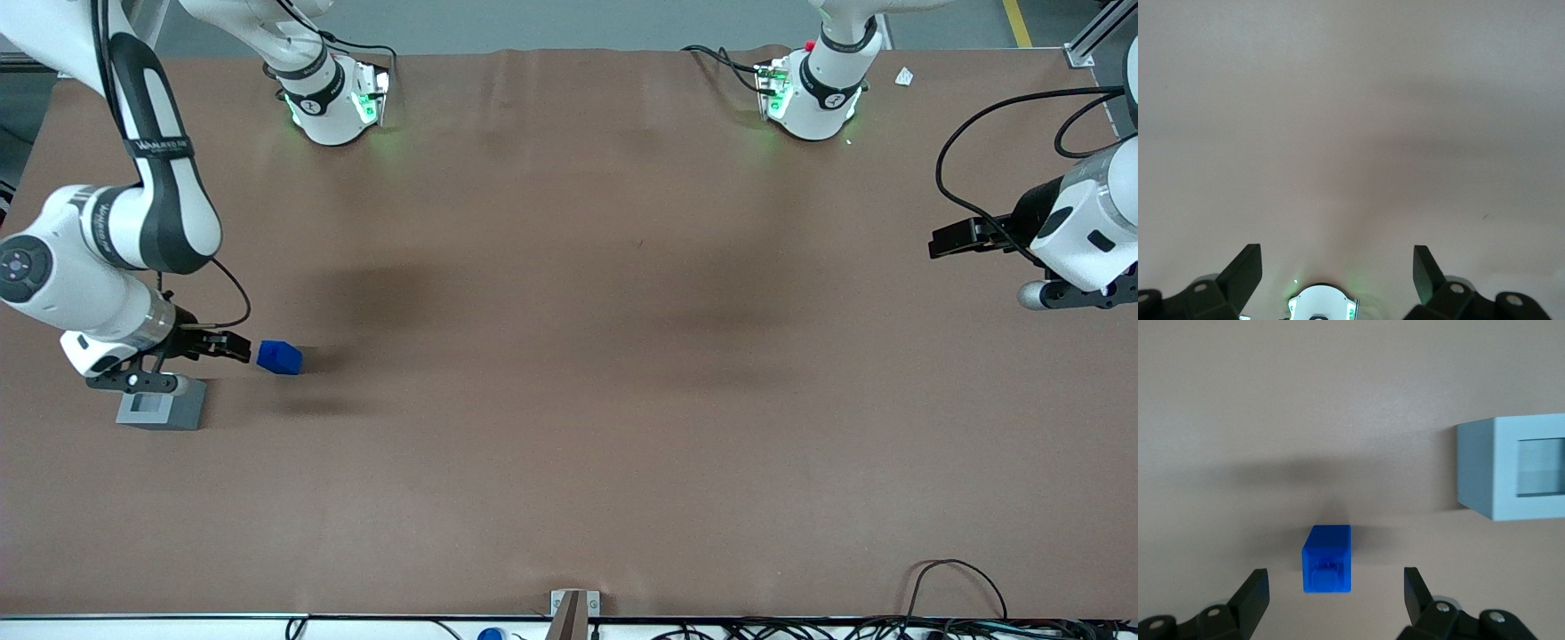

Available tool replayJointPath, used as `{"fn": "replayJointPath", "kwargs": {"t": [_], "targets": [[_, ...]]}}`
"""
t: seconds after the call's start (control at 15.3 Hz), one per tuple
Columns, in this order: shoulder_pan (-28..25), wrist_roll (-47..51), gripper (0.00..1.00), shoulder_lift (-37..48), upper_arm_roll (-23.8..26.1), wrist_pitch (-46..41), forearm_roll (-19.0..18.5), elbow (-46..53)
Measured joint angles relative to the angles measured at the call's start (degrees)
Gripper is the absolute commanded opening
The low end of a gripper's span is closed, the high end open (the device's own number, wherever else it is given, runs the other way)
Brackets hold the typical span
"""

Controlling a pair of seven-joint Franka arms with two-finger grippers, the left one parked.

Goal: Insert blue part into gray base with right arm
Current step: 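Lower the right gripper over the blue block and close on it, then lift the blue block and carry it above the gray base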

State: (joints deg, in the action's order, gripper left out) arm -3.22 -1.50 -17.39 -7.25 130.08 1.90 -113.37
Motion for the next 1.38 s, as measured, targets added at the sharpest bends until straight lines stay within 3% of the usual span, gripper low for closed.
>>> {"fn": "replayJointPath", "kwargs": {"t": [0.26,0.92,1.11,1.38], "targets": [[-0.76,0.00,0.88,-3.27,0.06,4.38,0.00,-1.85],[-1.27,0.04,0.83,-6.46,-0.03,4.81,0.06,-3.21],[-1.27,0.05,0.71,-7.64,-0.06,5.07,0.11,-3.25],[-1.27,0.06,0.42,-8.10,-0.05,5.20,0.18,-3.25]]}}
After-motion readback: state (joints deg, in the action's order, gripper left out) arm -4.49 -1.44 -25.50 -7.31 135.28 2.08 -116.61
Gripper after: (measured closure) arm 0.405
